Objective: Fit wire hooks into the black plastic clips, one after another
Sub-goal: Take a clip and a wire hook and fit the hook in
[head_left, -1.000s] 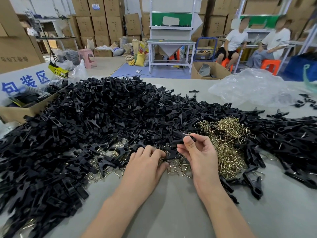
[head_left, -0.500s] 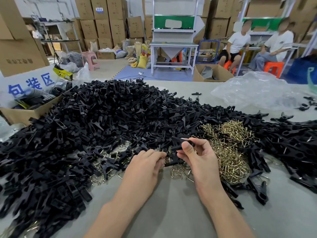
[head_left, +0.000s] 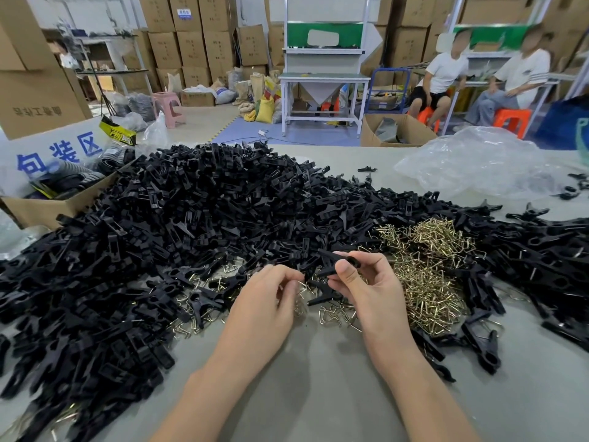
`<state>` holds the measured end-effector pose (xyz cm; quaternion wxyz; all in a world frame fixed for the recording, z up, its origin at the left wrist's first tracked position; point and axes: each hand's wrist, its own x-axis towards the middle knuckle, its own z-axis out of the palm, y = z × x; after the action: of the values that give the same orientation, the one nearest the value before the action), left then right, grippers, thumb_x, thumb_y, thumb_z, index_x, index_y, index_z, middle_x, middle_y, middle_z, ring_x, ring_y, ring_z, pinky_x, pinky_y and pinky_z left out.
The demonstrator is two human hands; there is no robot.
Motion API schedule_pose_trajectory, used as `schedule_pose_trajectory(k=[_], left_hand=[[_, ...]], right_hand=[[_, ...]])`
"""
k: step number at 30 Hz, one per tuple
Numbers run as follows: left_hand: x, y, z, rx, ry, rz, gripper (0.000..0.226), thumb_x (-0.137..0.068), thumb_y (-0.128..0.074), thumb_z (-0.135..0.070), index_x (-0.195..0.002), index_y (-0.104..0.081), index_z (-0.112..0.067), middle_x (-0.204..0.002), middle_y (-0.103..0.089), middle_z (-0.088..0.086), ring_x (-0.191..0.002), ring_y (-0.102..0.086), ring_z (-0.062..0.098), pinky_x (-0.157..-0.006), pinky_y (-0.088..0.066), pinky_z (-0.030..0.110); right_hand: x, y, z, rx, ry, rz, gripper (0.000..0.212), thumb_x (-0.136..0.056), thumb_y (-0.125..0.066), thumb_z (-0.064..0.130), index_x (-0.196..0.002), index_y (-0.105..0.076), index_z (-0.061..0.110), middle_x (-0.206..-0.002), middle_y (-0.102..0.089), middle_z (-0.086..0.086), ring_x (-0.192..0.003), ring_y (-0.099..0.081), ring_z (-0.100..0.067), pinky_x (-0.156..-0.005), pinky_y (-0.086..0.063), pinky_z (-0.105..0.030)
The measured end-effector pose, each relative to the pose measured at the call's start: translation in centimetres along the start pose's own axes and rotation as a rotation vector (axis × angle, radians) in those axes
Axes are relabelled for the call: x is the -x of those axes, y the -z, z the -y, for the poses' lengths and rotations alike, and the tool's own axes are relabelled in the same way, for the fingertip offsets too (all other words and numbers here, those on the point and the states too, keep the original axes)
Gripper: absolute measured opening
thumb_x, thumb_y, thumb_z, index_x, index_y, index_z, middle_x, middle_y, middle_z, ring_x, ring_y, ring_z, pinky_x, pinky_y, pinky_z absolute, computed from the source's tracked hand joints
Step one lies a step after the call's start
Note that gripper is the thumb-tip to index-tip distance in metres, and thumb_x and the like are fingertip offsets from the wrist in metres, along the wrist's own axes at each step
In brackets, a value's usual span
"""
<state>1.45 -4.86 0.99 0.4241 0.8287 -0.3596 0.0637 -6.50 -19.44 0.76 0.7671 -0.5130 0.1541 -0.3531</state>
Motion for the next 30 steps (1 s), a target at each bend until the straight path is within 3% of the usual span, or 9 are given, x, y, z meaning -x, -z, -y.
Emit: schedule_pose_trajectory(k=[5,8,12,18,22,25,30], left_hand=[[-0.1,0.0,-0.5,0.011,0.006,-0.060,0.016,-0.101,-0.056,-0.022,-0.106,-0.070,-0.026,-0.099,-0.062,-0.018,-0.095,-0.059,0.000,-0.084,-0.043,0.015],[-0.4,0.6,-1.0,0.356,0.222,-0.139,0.013,-0.098,-0.061,-0.020,-0.100,-0.072,-0.028,-0.082,-0.072,-0.012,-0.079,-0.066,0.000,-0.075,-0.047,0.010],[-0.7,0.6,-1.9,0.817,0.465,-0.026,0.010,-0.097,-0.062,-0.014,-0.097,-0.071,-0.010,-0.077,-0.072,0.003,-0.070,-0.065,0.013,-0.074,-0.058,0.026],[-1.0,0.9,-2.6,1.137,0.615,-0.038,0.010,-0.097,-0.060,-0.010,-0.090,-0.067,-0.008,-0.079,-0.072,0.002,-0.072,-0.066,0.010,-0.073,-0.054,0.024],[-1.1,0.8,-2.8,1.205,0.675,-0.013,0.008,-0.096,-0.060,-0.013,-0.099,-0.066,-0.007,-0.089,-0.071,0.002,-0.081,-0.066,0.010,-0.075,-0.050,0.025],[-0.8,0.3,-3.2,1.216,0.687,-0.007,0.011,-0.097,-0.058,-0.011,-0.090,-0.066,-0.010,-0.085,-0.071,0.000,-0.079,-0.064,0.010,-0.074,-0.047,0.026],[-0.5,-0.4,-3.4,1.270,0.711,-0.018,0.011,-0.096,-0.060,-0.010,-0.088,-0.067,-0.010,-0.086,-0.072,0.003,-0.081,-0.063,0.014,-0.077,-0.048,0.027]], right_hand=[[0.2,-0.1,0.1,0.005,0.010,0.020,0.036,-0.070,-0.076,0.021,-0.101,-0.062,0.010,-0.091,-0.075,0.011,-0.086,-0.071,-0.020,-0.072,-0.058,-0.021],[0.3,0.0,0.1,0.015,0.014,0.050,0.036,-0.072,-0.076,0.020,-0.102,-0.061,0.009,-0.101,-0.077,0.005,-0.086,-0.072,-0.019,-0.074,-0.059,-0.022],[0.3,-0.1,-0.1,0.047,0.023,0.103,0.035,-0.075,-0.075,0.018,-0.104,-0.059,0.007,-0.109,-0.076,0.000,-0.091,-0.073,-0.014,-0.076,-0.059,-0.023],[0.6,0.0,0.1,0.110,0.035,0.145,0.036,-0.072,-0.078,0.022,-0.100,-0.059,0.010,-0.111,-0.076,0.000,-0.092,-0.073,-0.014,-0.078,-0.059,-0.025],[0.9,-0.3,-0.2,0.163,0.020,0.180,0.037,-0.073,-0.081,0.018,-0.099,-0.057,0.010,-0.110,-0.077,0.000,-0.090,-0.073,-0.015,-0.070,-0.060,-0.026],[1.1,-0.6,-0.4,0.141,-0.012,0.189,0.034,-0.077,-0.081,0.009,-0.098,-0.054,0.011,-0.104,-0.078,-0.006,-0.087,-0.075,-0.018,-0.064,-0.059,-0.025],[1.2,-0.8,-0.3,0.145,0.007,0.186,0.038,-0.075,-0.081,0.015,-0.100,-0.054,0.009,-0.099,-0.078,-0.006,-0.088,-0.075,-0.020,-0.066,-0.057,-0.020]])
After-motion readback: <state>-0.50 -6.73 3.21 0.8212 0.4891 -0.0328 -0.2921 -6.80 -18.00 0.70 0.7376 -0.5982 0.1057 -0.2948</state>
